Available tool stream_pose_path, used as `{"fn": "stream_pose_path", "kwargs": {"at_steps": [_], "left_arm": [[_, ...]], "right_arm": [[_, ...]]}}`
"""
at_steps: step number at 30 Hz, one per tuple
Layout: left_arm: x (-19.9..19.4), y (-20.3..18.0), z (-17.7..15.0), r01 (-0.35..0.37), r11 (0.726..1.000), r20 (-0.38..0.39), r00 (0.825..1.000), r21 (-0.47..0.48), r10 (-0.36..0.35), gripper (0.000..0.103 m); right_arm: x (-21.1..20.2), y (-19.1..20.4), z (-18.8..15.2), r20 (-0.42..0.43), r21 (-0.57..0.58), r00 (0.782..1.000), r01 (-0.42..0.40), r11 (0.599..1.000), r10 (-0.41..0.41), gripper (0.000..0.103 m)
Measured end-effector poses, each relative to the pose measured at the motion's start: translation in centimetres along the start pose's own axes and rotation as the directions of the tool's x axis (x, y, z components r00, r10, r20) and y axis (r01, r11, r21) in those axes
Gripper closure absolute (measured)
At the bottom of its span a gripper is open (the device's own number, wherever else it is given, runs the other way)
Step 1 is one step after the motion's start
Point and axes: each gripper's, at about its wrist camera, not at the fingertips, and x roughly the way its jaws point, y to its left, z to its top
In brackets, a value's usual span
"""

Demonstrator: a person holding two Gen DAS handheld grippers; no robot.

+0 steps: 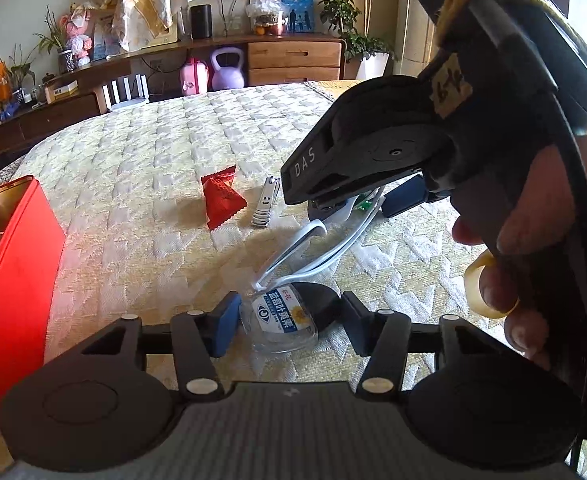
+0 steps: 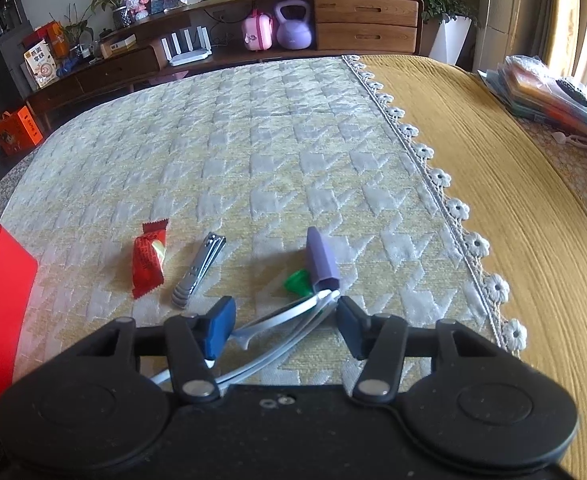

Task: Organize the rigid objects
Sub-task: 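Grasp the clear round container with the left tool while the right tool grasps the white sunglasses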

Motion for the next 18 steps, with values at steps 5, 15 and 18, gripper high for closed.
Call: {"fn": "stream_pose_path", "kwargs": {"at_steps": [5,15,18], "left_arm": [[-0.9,0.7,-0.7,0.024,1.0,-0.008,1.0,0.002,-0.024,0.049],[-4.0,2.5,-2.8,0.05,0.998,-0.037,0.998,-0.029,-0.051,0.049],[-4.6,3.2,-3.2,0.049,0.998,-0.044,0.998,-0.047,-0.051,0.049]], "right_arm": [[-0.9,-1.9,-0.1,0.01,0.051,0.999,-0.042,0.998,0.042,0.075],[-2.7,-3.6,-1.7,-0.007,0.051,0.995,-0.103,0.993,0.103,0.083],[-3.4,-3.6,-1.8,-0.005,0.024,0.992,-0.126,0.992,0.126,0.076]]}}
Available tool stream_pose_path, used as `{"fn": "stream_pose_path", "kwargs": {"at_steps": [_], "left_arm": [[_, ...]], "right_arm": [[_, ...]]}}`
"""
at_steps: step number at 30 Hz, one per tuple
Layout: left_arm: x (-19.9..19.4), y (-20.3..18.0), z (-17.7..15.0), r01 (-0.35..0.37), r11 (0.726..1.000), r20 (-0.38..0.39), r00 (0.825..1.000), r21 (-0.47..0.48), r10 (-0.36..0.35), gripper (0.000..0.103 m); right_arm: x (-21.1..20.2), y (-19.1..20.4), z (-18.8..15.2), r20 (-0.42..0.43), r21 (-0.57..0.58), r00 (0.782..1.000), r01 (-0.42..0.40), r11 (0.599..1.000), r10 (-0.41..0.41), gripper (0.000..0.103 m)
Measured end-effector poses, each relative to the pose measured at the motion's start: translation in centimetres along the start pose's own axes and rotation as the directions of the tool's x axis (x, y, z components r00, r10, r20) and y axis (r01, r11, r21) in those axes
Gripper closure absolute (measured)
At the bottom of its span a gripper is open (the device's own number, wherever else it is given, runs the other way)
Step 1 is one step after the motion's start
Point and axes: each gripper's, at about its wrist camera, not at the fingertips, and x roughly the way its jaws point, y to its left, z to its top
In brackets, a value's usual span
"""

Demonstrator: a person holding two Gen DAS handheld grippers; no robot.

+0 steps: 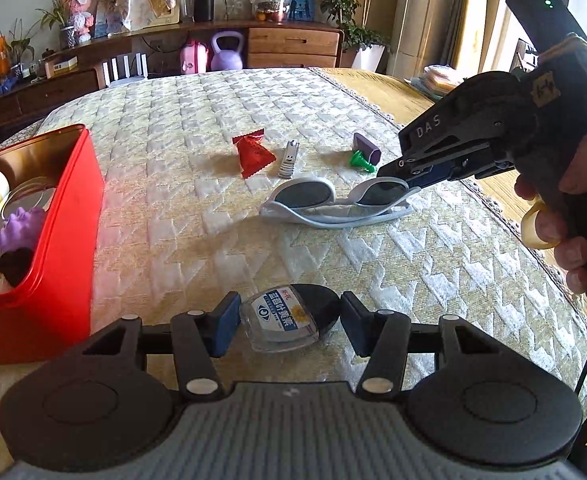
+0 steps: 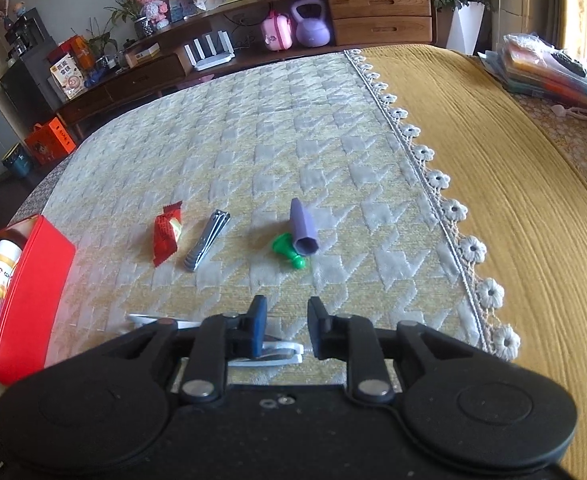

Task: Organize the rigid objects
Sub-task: 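Grasp the clear round container with the left tool while the right tool grasps the white sunglasses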

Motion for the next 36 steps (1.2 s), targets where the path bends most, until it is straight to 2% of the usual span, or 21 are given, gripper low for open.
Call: {"fn": "stream_pose_path", "kwargs": {"at_steps": [1,3,4,5,6,8,13,16,19,22,24,28,30,33,36], "left_arm": [[-0.2,0.3,-0.1,-0.001,1.0,-0.002,1.0,-0.009,0.001,0.049],[-0.4,0.8,-0.1,-0.001,1.0,-0.005,1.0,-0.027,0.001,0.049],[-0.4,1.0,-0.1,0.0,0.999,-0.006,1.0,-0.034,0.0,0.049],[-0.5,1.1,0.0,0.001,0.999,-0.006,1.0,-0.041,-0.001,0.049],[-0.5,1.2,0.0,0.002,0.999,-0.006,1.0,-0.046,-0.002,0.049],[-0.4,1.3,0.1,0.005,0.999,-0.005,1.0,-0.052,-0.005,0.049],[-0.1,1.3,0.1,0.008,0.999,-0.009,1.0,-0.053,-0.009,0.049],[0.0,1.3,0.1,0.009,0.999,-0.007,1.0,-0.045,-0.01,0.049],[0.2,1.2,0.2,0.012,0.999,-0.004,1.0,-0.036,-0.012,0.049],[0.2,1.2,0.2,0.014,0.999,0.0,1.0,-0.03,-0.014,0.049],[0.3,1.2,0.2,0.014,0.999,0.002,1.0,-0.028,-0.014,0.049],[0.3,1.2,0.2,0.016,0.999,0.004,1.0,-0.034,-0.015,0.049],[0.2,1.3,0.2,0.017,0.999,0.003,1.0,-0.04,-0.017,0.049],[0.0,1.4,0.1,0.017,0.999,0.003,1.0,-0.048,-0.017,0.049],[-0.3,1.7,0.1,0.012,0.997,-0.003,1.0,-0.072,-0.012,0.049]], "right_arm": [[-0.4,0.0,0.0,0.006,-0.013,1.0,-0.006,1.0,0.006,0.072],[-1.1,0.0,0.2,0.004,-0.065,0.999,-0.046,0.997,0.047,0.053],[-1.3,0.2,0.3,-0.004,-0.096,0.998,-0.06,0.994,0.06,0.049],[-1.5,0.5,0.4,-0.017,-0.134,0.997,-0.076,0.988,0.074,0.038],[-1.6,0.8,0.4,-0.034,-0.173,0.995,-0.097,0.98,0.092,0.031],[-1.4,1.6,0.5,-0.074,-0.253,0.99,-0.133,0.958,0.118,0.03],[0.6,3.5,0.0,-0.144,-0.446,0.986,-0.143,0.884,0.087,0.028],[1.9,3.8,0.0,-0.158,-0.483,0.985,-0.14,0.864,0.071,0.028],[2.7,4.1,0.0,-0.153,-0.503,0.984,-0.157,0.85,0.091,0.025],[2.7,4.4,-0.2,-0.149,-0.536,0.984,-0.164,0.828,0.099,0.03],[2.5,4.7,-0.5,-0.144,-0.555,0.983,-0.176,0.813,0.114,0.041],[1.9,4.9,-1.0,-0.138,-0.568,0.982,-0.188,0.802,0.132,0.056],[1.6,5.2,-1.3,-0.131,-0.57,0.982,-0.186,0.801,0.134,0.07],[1.1,5.7,-2.1,-0.098,-0.575,0.989,-0.146,0.805,0.11,0.078],[0.3,6.1,-3.0,-0.049,-0.569,0.996,-0.091,0.817,0.076,0.08]]}}
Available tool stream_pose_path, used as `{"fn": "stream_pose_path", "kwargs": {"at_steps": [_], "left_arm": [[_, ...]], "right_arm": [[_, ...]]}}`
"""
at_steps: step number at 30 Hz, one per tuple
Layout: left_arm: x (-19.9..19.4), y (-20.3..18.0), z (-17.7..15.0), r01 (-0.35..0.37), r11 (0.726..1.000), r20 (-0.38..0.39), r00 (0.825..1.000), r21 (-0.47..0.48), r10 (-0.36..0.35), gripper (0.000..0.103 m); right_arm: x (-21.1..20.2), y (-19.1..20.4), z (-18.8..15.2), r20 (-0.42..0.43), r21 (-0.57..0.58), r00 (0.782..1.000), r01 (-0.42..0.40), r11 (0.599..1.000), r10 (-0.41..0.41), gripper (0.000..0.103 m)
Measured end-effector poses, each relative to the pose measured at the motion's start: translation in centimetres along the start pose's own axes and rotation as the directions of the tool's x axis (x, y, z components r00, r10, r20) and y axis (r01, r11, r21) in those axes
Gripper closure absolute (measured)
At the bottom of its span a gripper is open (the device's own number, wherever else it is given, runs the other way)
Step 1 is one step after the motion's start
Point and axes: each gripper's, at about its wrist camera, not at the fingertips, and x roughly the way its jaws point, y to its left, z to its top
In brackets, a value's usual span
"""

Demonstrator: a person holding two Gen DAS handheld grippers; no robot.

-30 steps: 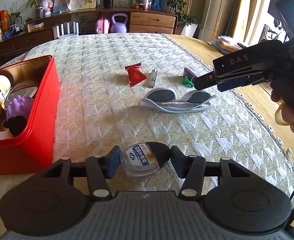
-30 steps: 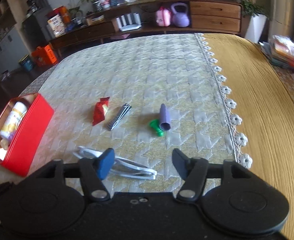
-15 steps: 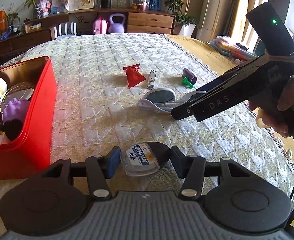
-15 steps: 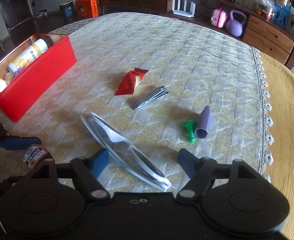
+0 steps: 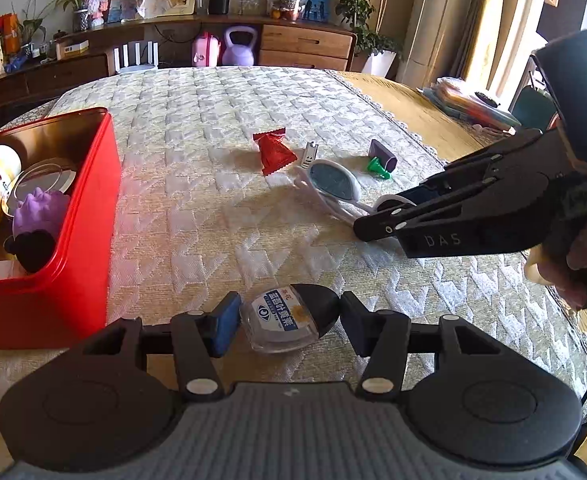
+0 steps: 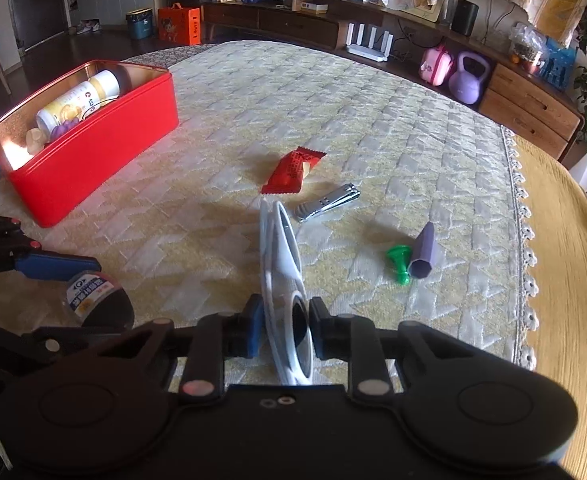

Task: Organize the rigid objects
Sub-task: 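Grasp the clear round container with the left tool while the right tool grasps the white sunglasses, then carry the container and sunglasses to the red tin and release them inside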

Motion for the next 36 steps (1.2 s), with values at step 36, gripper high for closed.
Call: {"fn": "stream_pose_path", "kwargs": {"at_steps": [36], "left_arm": [[-14.0,7.6,5.6,-0.125,0.985,0.167,0.975,-0.118,0.144,0.049]], "right_arm": [[-13.2,9.4,2.9,0.253,0.129,0.967,-0.008,0.992,-0.025,0.082]]}}
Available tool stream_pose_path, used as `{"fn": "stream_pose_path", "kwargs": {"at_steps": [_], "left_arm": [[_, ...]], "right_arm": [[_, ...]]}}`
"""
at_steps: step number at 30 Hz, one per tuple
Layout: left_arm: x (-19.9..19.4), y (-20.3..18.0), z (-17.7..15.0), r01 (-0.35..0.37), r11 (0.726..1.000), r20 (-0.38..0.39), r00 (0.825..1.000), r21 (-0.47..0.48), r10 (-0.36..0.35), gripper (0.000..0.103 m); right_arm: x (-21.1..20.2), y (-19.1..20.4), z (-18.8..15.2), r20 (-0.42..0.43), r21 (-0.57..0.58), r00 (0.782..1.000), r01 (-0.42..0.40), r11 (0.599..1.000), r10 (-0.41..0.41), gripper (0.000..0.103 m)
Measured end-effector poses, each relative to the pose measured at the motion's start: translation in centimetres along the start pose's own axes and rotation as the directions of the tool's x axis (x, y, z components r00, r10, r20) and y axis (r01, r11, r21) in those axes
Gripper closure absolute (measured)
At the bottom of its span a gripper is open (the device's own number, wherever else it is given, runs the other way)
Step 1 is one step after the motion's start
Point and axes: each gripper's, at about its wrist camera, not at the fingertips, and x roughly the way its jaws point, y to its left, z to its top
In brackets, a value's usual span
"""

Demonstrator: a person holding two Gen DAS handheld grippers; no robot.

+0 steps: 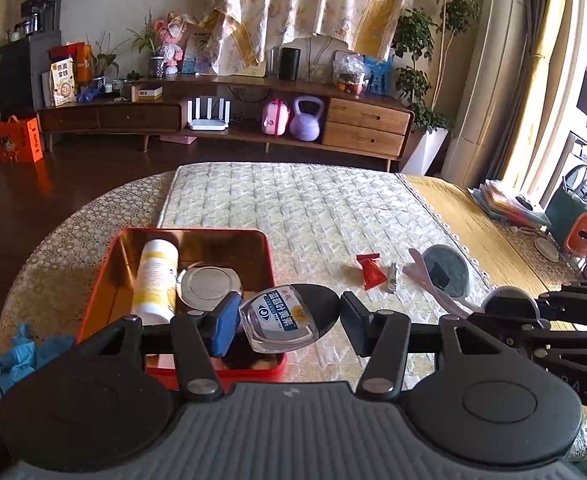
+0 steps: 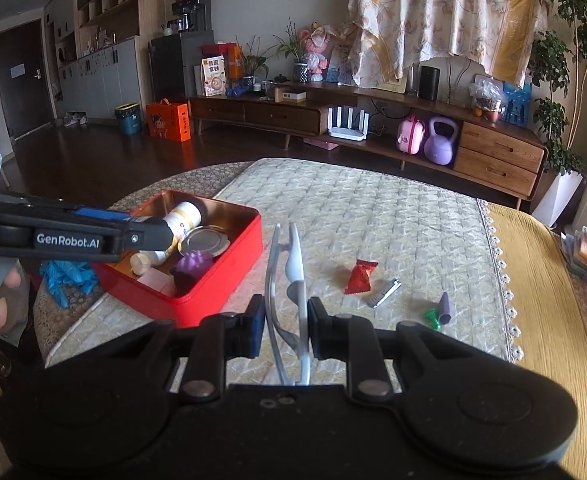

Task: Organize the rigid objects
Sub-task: 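Carry the container and sunglasses to the red tin and release them inside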

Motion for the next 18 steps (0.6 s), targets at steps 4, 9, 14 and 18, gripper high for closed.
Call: {"fn": "stream_pose_path", "kwargs": {"at_steps": [4,9,14,18], "left_arm": [[-0.4,3.0,1.3,-0.028,0.998,0.004,1.0,-0.055,0.028,0.049],[-1.0,5.9,3.6,-0.067,0.996,0.024,0.997,-0.064,0.068,0.049],[-1.3,8.3,5.4,-0.102,0.994,0.036,0.994,-0.028,0.103,0.049],[0.4,9.9,4.8,-0.13,0.991,-0.004,0.991,-0.021,0.13,0.049]], "right_arm": [[0.6,1.6,1.1,0.012,-0.014,1.0,-0.012,1.0,0.012,0.082],[1.8,3.1,2.4,0.02,-0.023,0.999,-0.027,0.999,0.027,0.082],[3.5,4.7,3.9,0.022,-0.045,0.999,-0.038,0.998,0.039,0.082],[5.7,5.9,4.6,0.012,-0.063,0.999,-0.045,0.997,0.046,0.082]]}}
